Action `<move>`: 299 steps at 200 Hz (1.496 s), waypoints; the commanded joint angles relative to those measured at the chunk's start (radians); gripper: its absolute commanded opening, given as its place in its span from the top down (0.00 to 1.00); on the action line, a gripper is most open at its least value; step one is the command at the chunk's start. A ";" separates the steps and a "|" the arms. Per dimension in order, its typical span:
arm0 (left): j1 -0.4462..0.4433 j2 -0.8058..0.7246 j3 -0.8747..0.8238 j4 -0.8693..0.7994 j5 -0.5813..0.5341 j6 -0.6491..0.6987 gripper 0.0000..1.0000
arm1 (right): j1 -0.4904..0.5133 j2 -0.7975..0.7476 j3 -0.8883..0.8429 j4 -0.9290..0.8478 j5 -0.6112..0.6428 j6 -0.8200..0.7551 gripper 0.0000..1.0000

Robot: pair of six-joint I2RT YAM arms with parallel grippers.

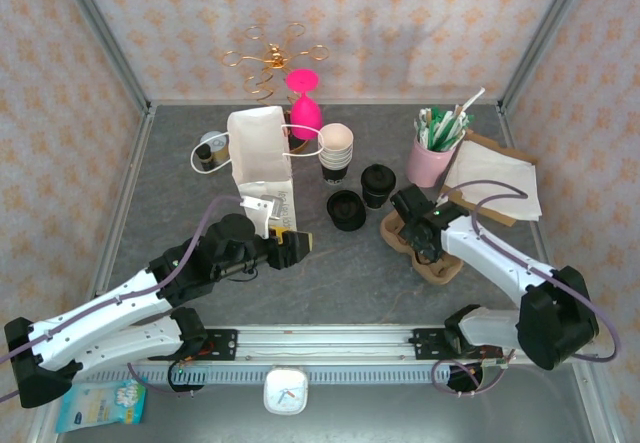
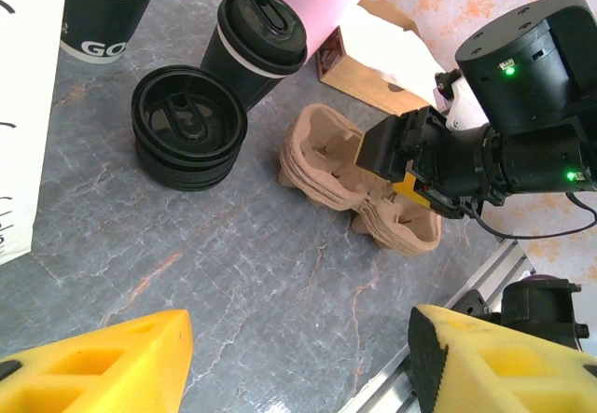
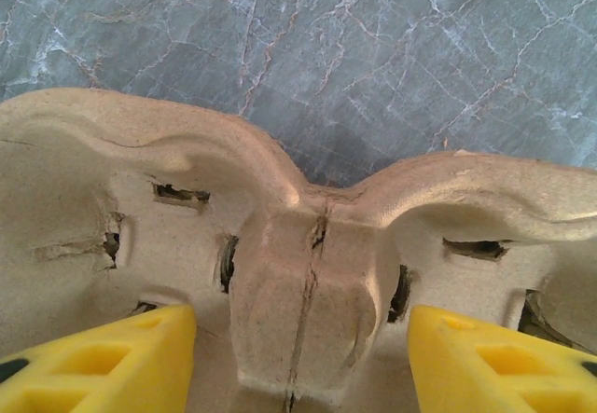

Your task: Pack the takeout coffee

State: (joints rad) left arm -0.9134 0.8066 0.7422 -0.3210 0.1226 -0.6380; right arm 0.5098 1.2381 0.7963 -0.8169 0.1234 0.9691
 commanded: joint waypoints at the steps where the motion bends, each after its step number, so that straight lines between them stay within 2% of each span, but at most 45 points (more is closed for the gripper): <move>1: 0.006 -0.007 -0.004 0.008 -0.020 0.024 0.36 | 0.007 0.006 -0.017 0.017 0.025 0.021 0.41; 92: 0.007 -0.007 -0.009 -0.003 -0.032 0.021 0.35 | 0.006 0.048 -0.011 0.007 0.053 0.000 0.48; 159: 0.010 -0.007 -0.013 -0.003 -0.033 0.026 0.35 | 0.006 0.034 -0.013 0.023 0.026 -0.004 0.54; 193: 0.011 -0.007 -0.014 -0.006 -0.033 0.027 0.34 | 0.004 0.027 0.021 -0.012 0.047 -0.010 0.55; 299: 0.021 -0.004 -0.012 -0.021 -0.026 0.028 0.34 | -0.016 -0.027 0.029 -0.039 -0.019 -0.068 0.56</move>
State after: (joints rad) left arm -0.9016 0.8066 0.7422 -0.3248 0.1116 -0.6266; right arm 0.4999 1.2583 0.7918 -0.8158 0.1032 0.9295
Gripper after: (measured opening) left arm 0.658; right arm 0.436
